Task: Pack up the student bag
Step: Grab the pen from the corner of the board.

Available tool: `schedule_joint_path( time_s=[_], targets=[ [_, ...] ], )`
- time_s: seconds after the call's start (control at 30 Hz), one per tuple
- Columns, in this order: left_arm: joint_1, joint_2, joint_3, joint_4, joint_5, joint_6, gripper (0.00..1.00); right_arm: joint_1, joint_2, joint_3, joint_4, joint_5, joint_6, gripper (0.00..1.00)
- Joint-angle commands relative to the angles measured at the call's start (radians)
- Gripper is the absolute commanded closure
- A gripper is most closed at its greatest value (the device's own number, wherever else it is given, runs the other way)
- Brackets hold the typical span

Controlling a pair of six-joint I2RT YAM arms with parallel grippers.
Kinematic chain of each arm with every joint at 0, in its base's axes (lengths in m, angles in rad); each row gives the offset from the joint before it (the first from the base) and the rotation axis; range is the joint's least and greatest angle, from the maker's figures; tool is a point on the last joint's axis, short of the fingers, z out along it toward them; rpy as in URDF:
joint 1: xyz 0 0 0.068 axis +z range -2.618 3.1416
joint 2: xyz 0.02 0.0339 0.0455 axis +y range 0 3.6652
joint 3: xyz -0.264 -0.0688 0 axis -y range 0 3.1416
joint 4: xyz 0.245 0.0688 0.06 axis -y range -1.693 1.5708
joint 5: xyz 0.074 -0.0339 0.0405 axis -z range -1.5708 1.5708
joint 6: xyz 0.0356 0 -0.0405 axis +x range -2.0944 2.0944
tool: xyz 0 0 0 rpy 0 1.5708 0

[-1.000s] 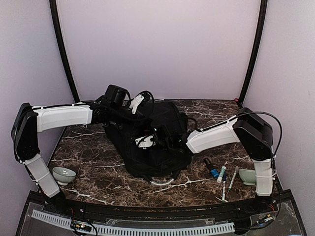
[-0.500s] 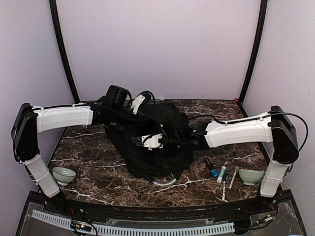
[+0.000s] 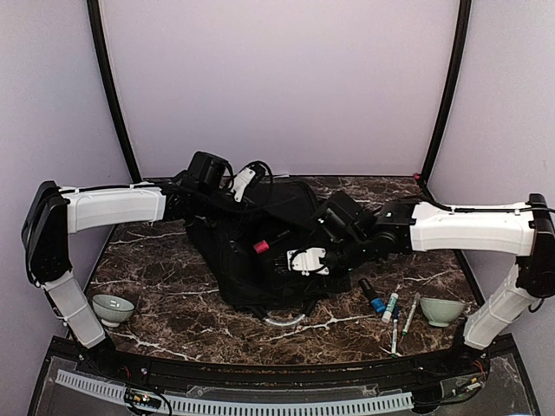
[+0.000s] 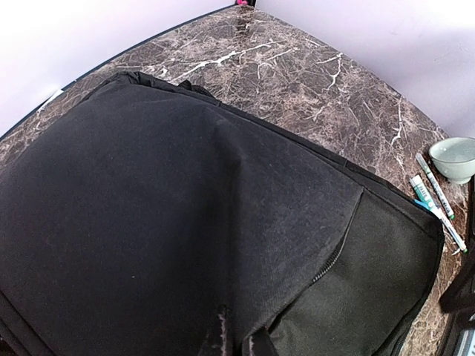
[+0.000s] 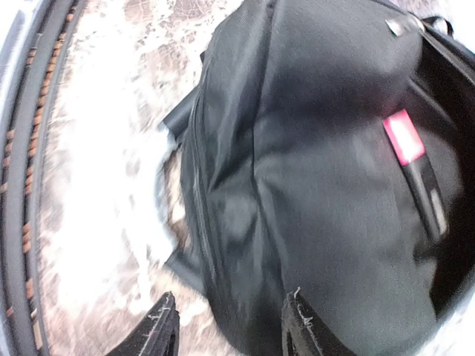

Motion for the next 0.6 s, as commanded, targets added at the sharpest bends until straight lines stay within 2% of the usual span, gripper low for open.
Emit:
schedule_joint_path(
  time_s=[0.0, 0.1, 0.3, 0.47, 0.57],
  targets=[
    [0.013, -0.008, 0.021, 0.067, -0.029, -0.021, 1.0, -0.098, -0.109, -0.062, -0.15, -0.072, 0.016, 0.53],
    [0.013, -0.008, 0.021, 0.067, -0.024, -0.021, 1.0, -0.186, -0.138, -0.112, -0.209, -0.074, 0.003, 0.52],
    [0.013, -0.005, 0.02, 0.066, -0.022, -0.021, 1.0, -0.305, -0.087, -0.182, -0.364, -0.016, -0.005, 0.45],
    [0.013, 0.001, 0.022, 0.066, -0.011, -0.027, 1.0, -0.353, -0.053, -0.223, -0.345, 0.005, 0.049, 0.38],
    [0.013, 0.004, 0.023, 0.065, -0.009, -0.028, 1.0, -0.364, -0.014, -0.229, -0.309, 0.025, 0.083, 0.37]
  ],
)
